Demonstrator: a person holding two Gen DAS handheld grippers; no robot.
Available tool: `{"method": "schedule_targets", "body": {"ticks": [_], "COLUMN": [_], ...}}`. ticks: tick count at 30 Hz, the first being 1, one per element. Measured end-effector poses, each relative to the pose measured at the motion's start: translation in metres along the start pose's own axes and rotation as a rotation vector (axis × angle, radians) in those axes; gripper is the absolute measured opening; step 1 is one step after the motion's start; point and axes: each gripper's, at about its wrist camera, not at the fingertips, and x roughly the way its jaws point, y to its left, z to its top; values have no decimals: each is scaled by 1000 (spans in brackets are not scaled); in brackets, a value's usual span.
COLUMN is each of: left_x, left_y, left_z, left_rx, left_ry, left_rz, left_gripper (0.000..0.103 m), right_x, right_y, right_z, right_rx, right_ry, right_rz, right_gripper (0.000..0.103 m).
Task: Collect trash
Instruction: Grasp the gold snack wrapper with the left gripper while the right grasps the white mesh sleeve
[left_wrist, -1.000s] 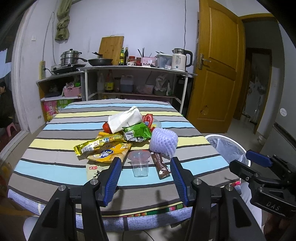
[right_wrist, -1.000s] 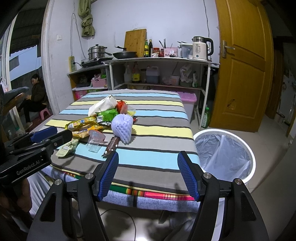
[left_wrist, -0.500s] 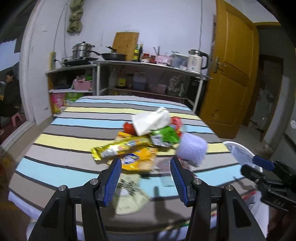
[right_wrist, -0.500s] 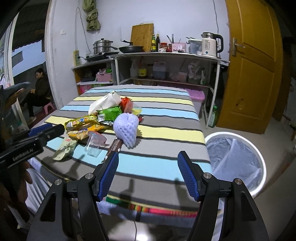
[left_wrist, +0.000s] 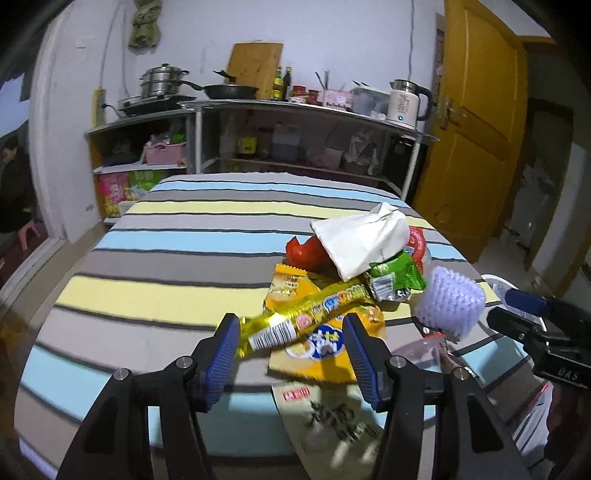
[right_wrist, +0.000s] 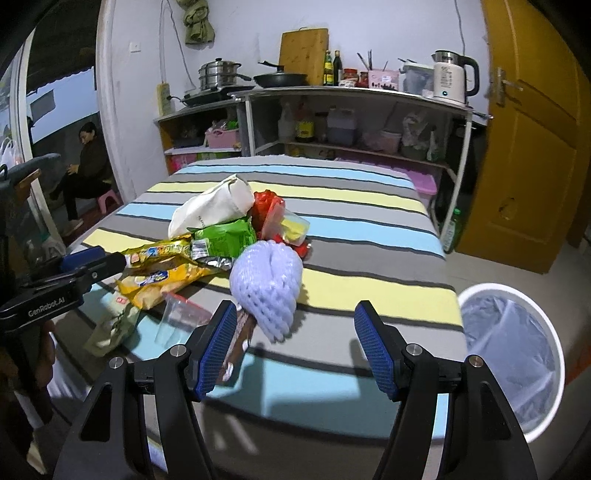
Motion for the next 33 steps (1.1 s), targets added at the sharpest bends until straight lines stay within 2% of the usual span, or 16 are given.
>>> {"method": "schedule_targets", "body": {"ticks": [8, 15, 17, 18, 19, 20, 22, 24, 33], "left_x": [28, 44, 46, 46, 45, 43, 40, 35, -1], "left_y": [5, -3, -8, -10, -12, -13, -16, -17, -19], "left_z": [16, 8, 6, 4, 3, 2, 2, 1, 4], "left_rx": [92, 154, 174, 186, 191, 194, 196, 189, 136], "left_ry": [49, 123, 133, 137, 137, 136, 128, 117, 54], "left_rz": [-75, -112, -109, -106, -104, -105, -104, -99, -83], "left_gripper": [61, 60, 50, 42, 39, 38, 27, 21, 18], "right_x": [23, 36, 37, 38, 38, 38, 36, 33, 8], "right_y": [-2, -4, -7, -10, -12, -13, -12, -12, -14], "right_z": [14, 18, 19, 19, 20, 20, 19, 19, 17], "right_rx": [-2, 7, 32, 47, 59, 62, 60, 65, 78], "right_ry": [20, 55, 59, 64, 66, 67, 69, 67, 24], "right_rz": [12, 40, 57, 66, 70, 66, 67, 73, 82], "right_gripper": [67, 67, 57, 45, 35, 34, 28, 26, 24]}}
